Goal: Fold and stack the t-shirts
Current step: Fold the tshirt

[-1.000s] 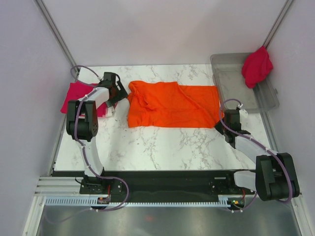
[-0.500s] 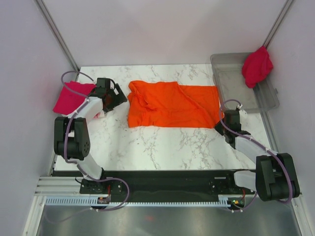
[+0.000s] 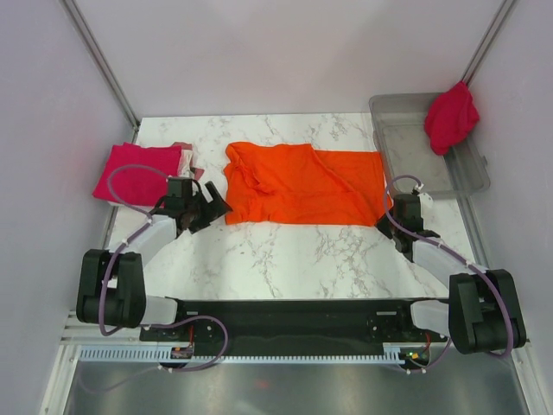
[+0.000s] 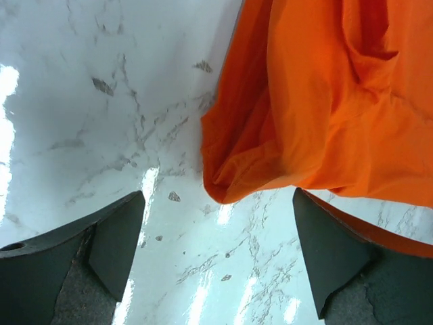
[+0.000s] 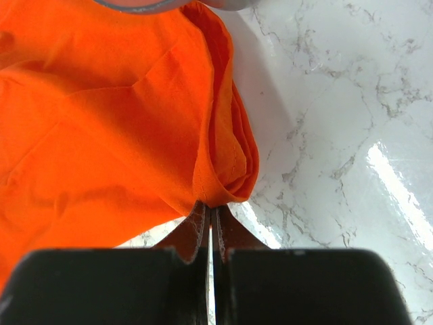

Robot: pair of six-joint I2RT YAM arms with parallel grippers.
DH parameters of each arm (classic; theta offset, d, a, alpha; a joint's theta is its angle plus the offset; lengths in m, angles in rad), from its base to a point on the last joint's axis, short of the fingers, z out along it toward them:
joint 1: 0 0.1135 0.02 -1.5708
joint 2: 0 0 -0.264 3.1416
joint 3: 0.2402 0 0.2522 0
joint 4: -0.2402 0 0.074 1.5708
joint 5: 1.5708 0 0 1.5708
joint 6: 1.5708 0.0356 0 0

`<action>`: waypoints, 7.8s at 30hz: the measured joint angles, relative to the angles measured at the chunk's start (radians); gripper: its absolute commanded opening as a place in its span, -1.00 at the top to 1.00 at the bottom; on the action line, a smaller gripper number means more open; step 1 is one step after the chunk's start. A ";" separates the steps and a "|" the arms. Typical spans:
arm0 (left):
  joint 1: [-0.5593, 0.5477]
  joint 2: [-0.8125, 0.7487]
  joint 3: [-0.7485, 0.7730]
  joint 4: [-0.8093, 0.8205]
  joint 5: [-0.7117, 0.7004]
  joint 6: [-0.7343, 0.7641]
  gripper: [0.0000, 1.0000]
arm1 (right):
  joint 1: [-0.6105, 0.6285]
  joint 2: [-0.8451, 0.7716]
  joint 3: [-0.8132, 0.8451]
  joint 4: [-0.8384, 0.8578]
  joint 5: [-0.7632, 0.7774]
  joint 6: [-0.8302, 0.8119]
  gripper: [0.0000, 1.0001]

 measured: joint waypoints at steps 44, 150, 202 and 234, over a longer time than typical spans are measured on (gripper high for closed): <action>-0.224 0.023 -0.391 0.654 -0.301 -0.610 0.43 | 0.000 -0.090 -0.098 0.074 0.038 0.047 1.00; 0.003 -0.333 -0.140 0.003 -0.228 -0.393 0.96 | 0.104 -0.278 0.080 -0.235 0.108 0.230 1.00; 0.243 0.544 1.526 -0.289 0.350 -0.277 0.96 | -0.077 0.377 1.300 -0.334 -0.333 0.132 1.00; 0.212 -0.364 -0.090 -0.088 0.180 -0.130 0.96 | -0.028 -0.441 -0.011 -0.302 -0.221 0.126 0.74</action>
